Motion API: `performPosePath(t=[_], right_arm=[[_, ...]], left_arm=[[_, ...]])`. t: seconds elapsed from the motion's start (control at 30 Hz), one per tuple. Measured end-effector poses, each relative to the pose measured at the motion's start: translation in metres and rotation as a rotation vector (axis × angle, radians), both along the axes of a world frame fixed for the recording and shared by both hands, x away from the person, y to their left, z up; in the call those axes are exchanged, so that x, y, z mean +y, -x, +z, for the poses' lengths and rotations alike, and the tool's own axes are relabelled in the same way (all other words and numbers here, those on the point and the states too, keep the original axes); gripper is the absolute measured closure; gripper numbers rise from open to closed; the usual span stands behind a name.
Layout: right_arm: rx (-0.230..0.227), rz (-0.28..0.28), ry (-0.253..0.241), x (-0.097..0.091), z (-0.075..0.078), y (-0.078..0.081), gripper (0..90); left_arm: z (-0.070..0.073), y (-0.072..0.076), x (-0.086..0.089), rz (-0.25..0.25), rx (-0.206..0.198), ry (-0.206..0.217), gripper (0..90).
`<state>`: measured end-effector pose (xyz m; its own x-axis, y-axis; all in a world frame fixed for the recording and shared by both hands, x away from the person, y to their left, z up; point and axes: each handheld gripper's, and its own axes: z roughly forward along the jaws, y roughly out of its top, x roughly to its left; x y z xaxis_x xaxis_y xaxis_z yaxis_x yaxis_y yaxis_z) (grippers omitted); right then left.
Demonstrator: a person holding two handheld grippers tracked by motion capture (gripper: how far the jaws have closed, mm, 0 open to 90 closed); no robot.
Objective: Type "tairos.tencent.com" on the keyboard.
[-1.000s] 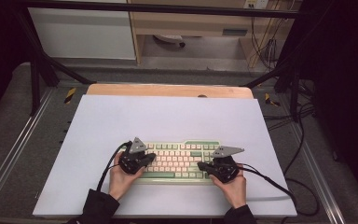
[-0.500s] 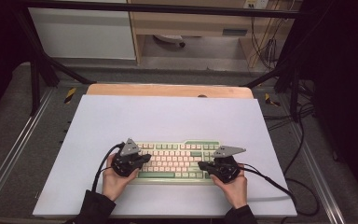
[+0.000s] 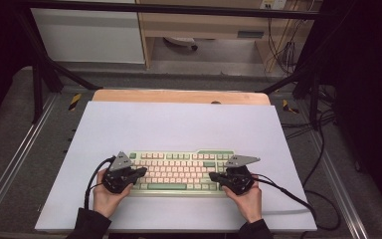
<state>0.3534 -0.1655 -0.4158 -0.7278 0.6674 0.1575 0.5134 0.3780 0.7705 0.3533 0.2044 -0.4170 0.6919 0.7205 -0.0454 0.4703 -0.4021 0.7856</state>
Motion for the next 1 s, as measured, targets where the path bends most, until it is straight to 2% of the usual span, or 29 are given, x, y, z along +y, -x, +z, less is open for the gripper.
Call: performPosePath(t=[0.2,0.63,0.8,1.0], right_arm=[[0.001,0.015,0.002,0.008,0.001,-0.002,90.0],[-0.001,0.048,0.001,0.033,0.005,-0.009,90.0],[0.003,0.059,-0.002,0.043,0.003,-0.01,90.0],[0.01,0.069,-0.001,0.046,-0.003,-0.01,90.0]], left_arm=[[-0.001,0.003,0.008,0.011,0.003,0.012,90.0],[-0.005,0.005,0.012,0.015,0.008,0.025,90.0],[-0.005,0.006,0.012,0.008,0.008,0.025,90.0],[-0.007,0.006,0.013,0.006,0.011,0.03,90.0]])
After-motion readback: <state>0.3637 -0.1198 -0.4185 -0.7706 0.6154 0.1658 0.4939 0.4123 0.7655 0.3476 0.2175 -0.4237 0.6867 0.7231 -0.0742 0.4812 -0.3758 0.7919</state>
